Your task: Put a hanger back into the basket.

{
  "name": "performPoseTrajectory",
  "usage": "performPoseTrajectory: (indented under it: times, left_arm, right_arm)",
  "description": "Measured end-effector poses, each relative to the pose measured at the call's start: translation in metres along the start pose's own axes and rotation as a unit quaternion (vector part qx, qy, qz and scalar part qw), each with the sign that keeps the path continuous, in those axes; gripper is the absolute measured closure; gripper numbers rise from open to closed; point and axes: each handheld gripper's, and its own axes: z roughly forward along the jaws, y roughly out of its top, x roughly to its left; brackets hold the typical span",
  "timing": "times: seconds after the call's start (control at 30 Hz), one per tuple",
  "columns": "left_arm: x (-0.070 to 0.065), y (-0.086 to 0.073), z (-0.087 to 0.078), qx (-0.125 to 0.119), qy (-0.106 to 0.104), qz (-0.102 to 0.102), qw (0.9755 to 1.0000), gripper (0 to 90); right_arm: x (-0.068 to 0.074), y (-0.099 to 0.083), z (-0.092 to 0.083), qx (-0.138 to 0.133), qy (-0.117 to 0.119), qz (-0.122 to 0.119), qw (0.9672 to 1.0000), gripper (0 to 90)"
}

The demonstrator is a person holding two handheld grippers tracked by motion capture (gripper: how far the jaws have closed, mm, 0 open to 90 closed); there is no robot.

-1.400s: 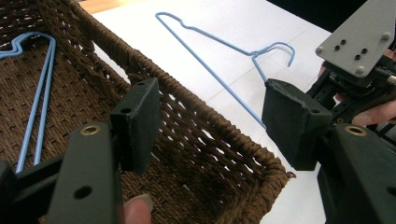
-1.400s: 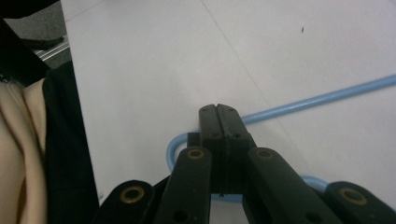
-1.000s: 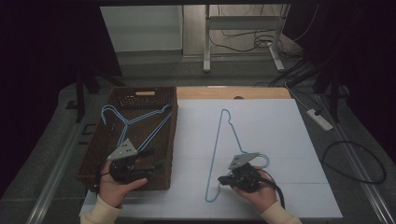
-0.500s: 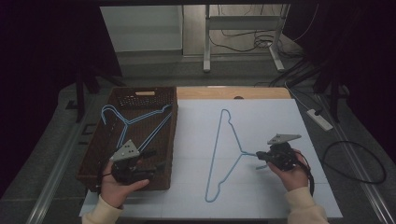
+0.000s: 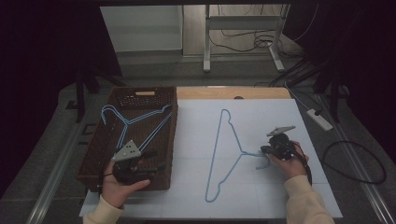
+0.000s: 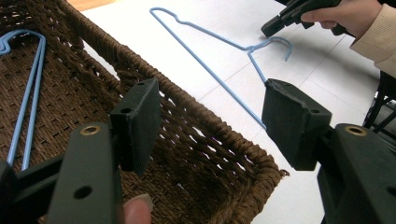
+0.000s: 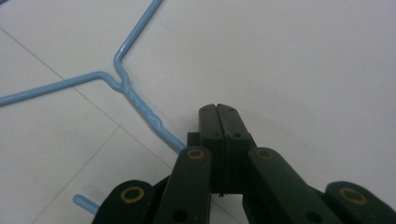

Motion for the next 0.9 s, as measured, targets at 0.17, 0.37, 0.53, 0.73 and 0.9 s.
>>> performPoseTrajectory:
  times: [0.17, 0.37, 0.53, 0.73, 0.9]
  left_arm:
    - [0.0, 0.001, -0.002, -0.003, 0.001, -0.001, 1.0, 37.5]
    - [0.001, 0.0, -0.003, -0.004, 0.0, -0.001, 1.0, 37.5]
    - [0.0, 0.0, -0.003, -0.004, -0.001, 0.0, 1.0, 37.5]
    - [0.0, 0.0, -0.002, -0.002, -0.003, 0.0, 1.0, 37.6]
    - [0.0, 0.0, -0.001, -0.001, -0.003, 0.002, 1.0, 37.6]
  right_arm:
    - [0.004, -0.003, -0.003, 0.014, 0.004, -0.013, 0.9998, 90.0]
    - [0.018, -0.014, -0.014, 0.034, 0.026, -0.018, 0.9989, 90.0]
    - [0.034, -0.022, -0.019, 0.045, 0.035, -0.025, 0.9981, 90.0]
    - [0.037, -0.025, -0.024, 0.044, 0.04, -0.022, 0.998, 90.0]
    - [0.039, -0.015, -0.033, 0.041, 0.03, -0.028, 0.9983, 76.5]
